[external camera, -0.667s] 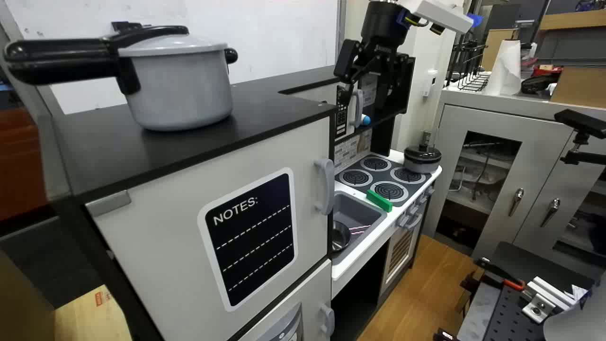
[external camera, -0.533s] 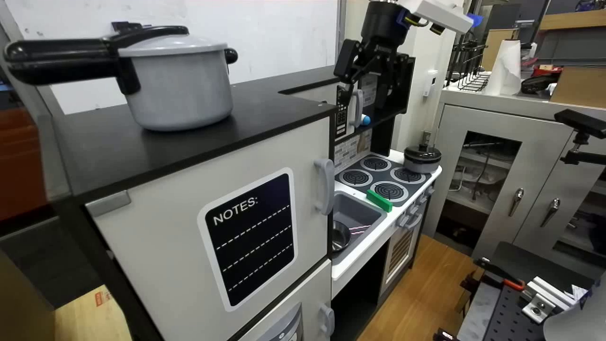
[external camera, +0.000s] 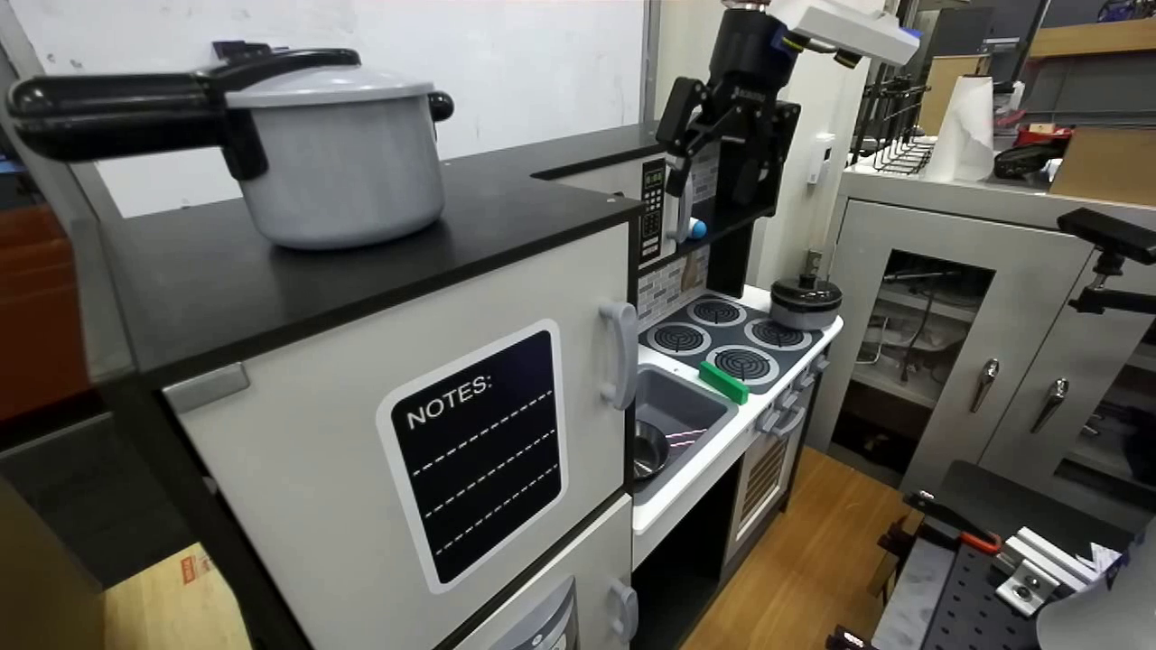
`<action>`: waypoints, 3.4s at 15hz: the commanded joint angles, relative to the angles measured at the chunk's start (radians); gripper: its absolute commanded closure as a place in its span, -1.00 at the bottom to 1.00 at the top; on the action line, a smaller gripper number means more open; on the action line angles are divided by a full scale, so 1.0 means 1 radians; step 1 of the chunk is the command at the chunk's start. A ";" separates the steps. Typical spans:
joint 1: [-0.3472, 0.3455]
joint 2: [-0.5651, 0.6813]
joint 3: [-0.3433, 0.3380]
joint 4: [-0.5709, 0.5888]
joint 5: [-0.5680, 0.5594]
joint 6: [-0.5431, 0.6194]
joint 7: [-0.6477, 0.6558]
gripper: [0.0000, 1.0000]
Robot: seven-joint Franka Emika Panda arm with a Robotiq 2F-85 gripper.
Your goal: Remove the lid from the grey pot on the right side of the stove
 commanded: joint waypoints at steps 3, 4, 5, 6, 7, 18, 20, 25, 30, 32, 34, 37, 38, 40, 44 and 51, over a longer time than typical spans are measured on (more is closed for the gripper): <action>-0.008 -0.016 -0.002 -0.008 0.034 0.008 0.005 -1.00; -0.008 -0.018 -0.002 -0.010 0.036 0.009 0.005 -1.00; -0.008 -0.019 -0.002 -0.011 0.036 0.011 0.006 -1.00; -0.008 -0.019 -0.002 -0.013 0.036 0.012 0.007 -1.00; -0.008 -0.019 -0.002 -0.014 0.036 0.013 0.007 -1.00; -0.230 -0.037 -0.040 -0.146 -0.184 -0.014 0.393 -1.00; -0.216 -0.020 -0.055 -0.140 -0.181 0.002 0.360 -1.00; -0.219 -0.038 -0.055 -0.144 -0.177 -0.002 0.420 -1.00; -0.287 0.051 -0.052 -0.117 -0.323 0.021 0.548 -1.00; -0.317 0.091 -0.077 -0.094 -0.403 0.028 0.597 -1.00; -0.340 0.127 -0.108 -0.067 -0.465 0.024 0.637 -1.00; -0.335 0.160 -0.163 -0.024 -0.438 -0.003 0.640 -1.00; -0.328 0.132 -0.166 -0.063 -0.458 0.029 0.622 -1.00; -0.328 0.144 -0.175 -0.050 -0.456 0.026 0.624 -1.00; -0.326 0.149 -0.170 -0.045 -0.469 0.021 0.650 -1.00; -0.340 0.284 -0.222 0.061 -0.507 0.033 0.703 -1.00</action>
